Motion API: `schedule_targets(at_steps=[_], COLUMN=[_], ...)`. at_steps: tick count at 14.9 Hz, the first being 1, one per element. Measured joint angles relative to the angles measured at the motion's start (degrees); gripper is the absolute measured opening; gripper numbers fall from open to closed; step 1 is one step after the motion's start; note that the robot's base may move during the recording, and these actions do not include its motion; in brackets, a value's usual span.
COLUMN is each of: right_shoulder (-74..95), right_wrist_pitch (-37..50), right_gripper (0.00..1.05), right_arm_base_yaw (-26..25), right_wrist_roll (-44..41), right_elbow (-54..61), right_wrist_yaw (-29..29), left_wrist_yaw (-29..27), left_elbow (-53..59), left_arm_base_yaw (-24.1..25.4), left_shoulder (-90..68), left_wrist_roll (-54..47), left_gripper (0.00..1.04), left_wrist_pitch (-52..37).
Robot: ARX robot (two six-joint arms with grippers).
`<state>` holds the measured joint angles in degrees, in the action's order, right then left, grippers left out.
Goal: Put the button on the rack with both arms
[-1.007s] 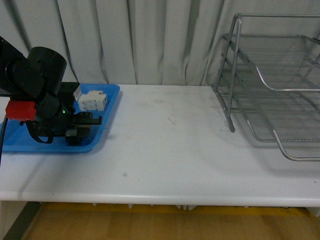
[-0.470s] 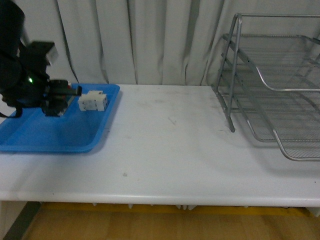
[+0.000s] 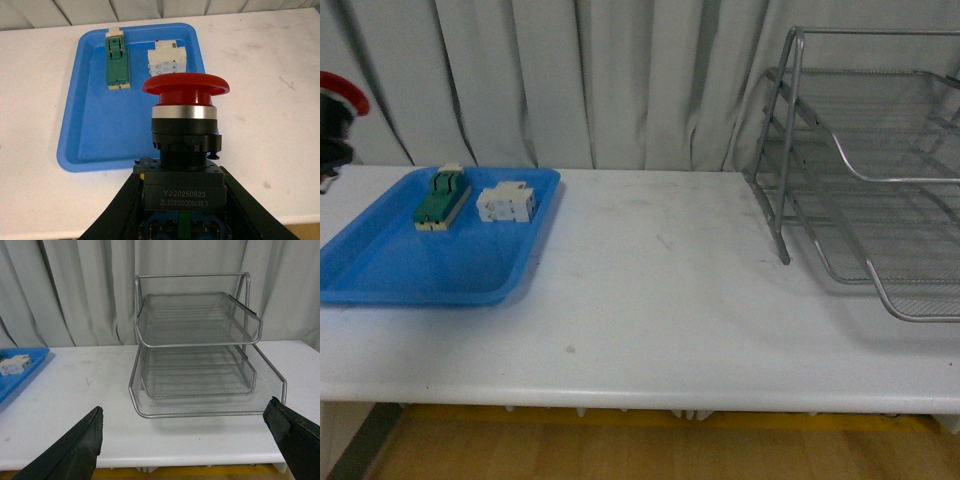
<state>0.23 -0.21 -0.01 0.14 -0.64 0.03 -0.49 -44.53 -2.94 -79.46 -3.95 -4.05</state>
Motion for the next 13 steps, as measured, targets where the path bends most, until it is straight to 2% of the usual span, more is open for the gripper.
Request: schedule_targets(at_steps=[2,5,9,13], right_shoulder=[0.0,0.0,0.0,0.0], right_wrist_pitch=[0.0,0.0,0.0,0.0], right_gripper=[0.98,0.98,0.98,0.98], right_arm_base_yaw=[0.0,0.0,0.0,0.0], right_wrist_roll=[0.0,0.0,0.0,0.0], right_elbow=[0.0,0.0,0.0,0.0], right_wrist_yaw=[0.0,0.0,0.0,0.0], left_wrist_yaw=[0.2,0.3,0.1,-2.3], left_elbow=[8.7,14.7,18.1,18.1], left_arm_base_yaw=[1.7,3.5,1.7,-2.6], left_shoulder=[9.0,14.3,13.8,13.0], left_wrist_roll=[1.1,4.9,5.9,6.5], left_gripper=[0.36,0.36,0.36,0.36], left_wrist_pitch=[-0.2,-1.5,-3.4,-4.7])
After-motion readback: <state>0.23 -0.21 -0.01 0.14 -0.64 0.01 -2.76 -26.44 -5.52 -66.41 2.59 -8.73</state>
